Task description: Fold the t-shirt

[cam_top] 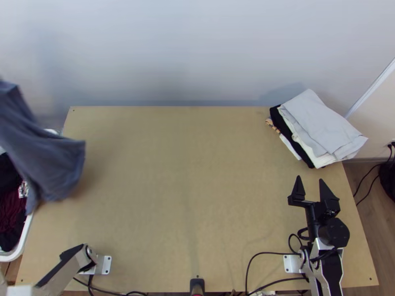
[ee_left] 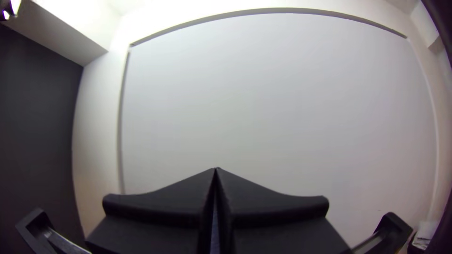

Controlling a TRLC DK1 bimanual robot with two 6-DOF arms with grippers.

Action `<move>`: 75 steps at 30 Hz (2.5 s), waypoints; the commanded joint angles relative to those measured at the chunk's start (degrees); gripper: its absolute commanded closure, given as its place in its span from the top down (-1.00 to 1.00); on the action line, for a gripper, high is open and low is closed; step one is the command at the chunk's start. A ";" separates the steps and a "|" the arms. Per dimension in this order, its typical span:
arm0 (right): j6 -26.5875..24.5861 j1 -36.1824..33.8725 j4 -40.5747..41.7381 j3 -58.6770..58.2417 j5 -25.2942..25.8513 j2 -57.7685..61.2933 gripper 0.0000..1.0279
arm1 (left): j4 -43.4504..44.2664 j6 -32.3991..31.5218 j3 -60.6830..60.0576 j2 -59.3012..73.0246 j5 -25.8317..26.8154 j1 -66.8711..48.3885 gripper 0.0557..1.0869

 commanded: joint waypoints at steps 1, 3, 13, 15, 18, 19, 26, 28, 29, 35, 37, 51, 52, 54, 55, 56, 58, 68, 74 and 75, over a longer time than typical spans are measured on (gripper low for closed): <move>0.94 0.43 -0.86 -0.45 0.50 -0.45 0.93 | 1.09 10.37 0.72 -0.83 -7.39 -15.12 -0.93; 0.94 0.43 -0.86 -0.45 0.50 -0.45 0.93 | 1.97 15.73 -0.86 -0.21 -13.81 -24.53 -0.93; 0.94 0.43 -0.86 -0.45 0.50 -0.45 0.93 | 11.37 22.50 -9.39 4.01 -29.45 -55.91 -0.93; 0.94 0.52 -0.86 -0.45 0.50 -0.45 0.93 | 13.92 22.50 -9.48 5.77 -31.12 -59.77 -0.93; 0.94 0.43 -0.86 -0.45 0.50 -0.45 0.93 | 16.56 22.50 -8.07 8.93 -34.02 -65.57 -0.93; 0.94 0.43 -0.86 -0.45 0.50 -0.45 0.93 | 17.61 22.33 -7.81 9.98 -34.55 -66.63 -0.93; 0.94 0.43 -0.86 -0.45 0.50 -0.45 0.93 | 19.37 18.28 -7.28 16.49 -36.39 -70.14 -0.93; 0.94 0.43 -0.86 -0.45 0.50 -0.45 0.93 | 20.51 16.44 -9.30 18.16 -36.39 -69.26 -0.93; 0.94 0.43 -0.86 -0.45 0.50 -0.45 0.93 | 21.22 15.29 -10.71 18.86 -36.39 -68.56 -0.93; 0.94 0.43 -0.86 -0.45 0.50 -0.45 0.93 | 25.17 9.67 -16.77 23.34 -35.87 -63.73 -0.93; 0.94 0.43 -0.86 -0.45 0.50 -0.45 0.93 | 25.17 7.74 -16.95 25.72 -35.60 -61.88 -0.93; 0.94 0.43 -0.86 -0.45 0.50 -0.45 0.93 | 29.30 -0.26 -22.92 36.09 -31.12 -41.93 -0.93; 0.94 0.43 -0.86 -0.45 0.50 -0.45 0.93 | 29.30 -0.26 -23.89 36.00 -30.68 -40.96 -0.93; 0.94 0.43 -0.86 -0.45 0.50 -0.45 0.93 | 29.74 -0.26 -26.26 35.91 -30.15 -38.94 -0.93; 0.94 0.43 -0.86 -0.45 0.50 -0.45 0.93 | 29.74 -0.44 -27.41 35.91 -29.89 -37.89 -0.93; 0.94 0.52 -0.86 -0.45 0.50 -0.45 0.93 | 29.74 -0.70 -28.64 35.82 -29.54 -37.01 -0.93; 0.94 0.43 -0.86 -0.45 0.50 -0.45 0.93 | 29.83 -0.79 -31.27 35.82 -28.92 -35.69 -0.93; 0.94 0.43 -0.86 -0.45 0.50 -0.45 0.93 | 31.59 -3.07 -37.25 37.58 -28.40 -28.13 -0.93; 0.94 0.43 -0.86 -0.45 0.50 -0.45 0.93 | 31.59 -4.39 -35.40 41.10 -28.13 -23.12 -0.93; 0.94 0.43 -0.86 -0.45 0.50 -0.45 0.93 | 31.59 -4.39 -35.14 41.54 -28.04 -22.68 -0.93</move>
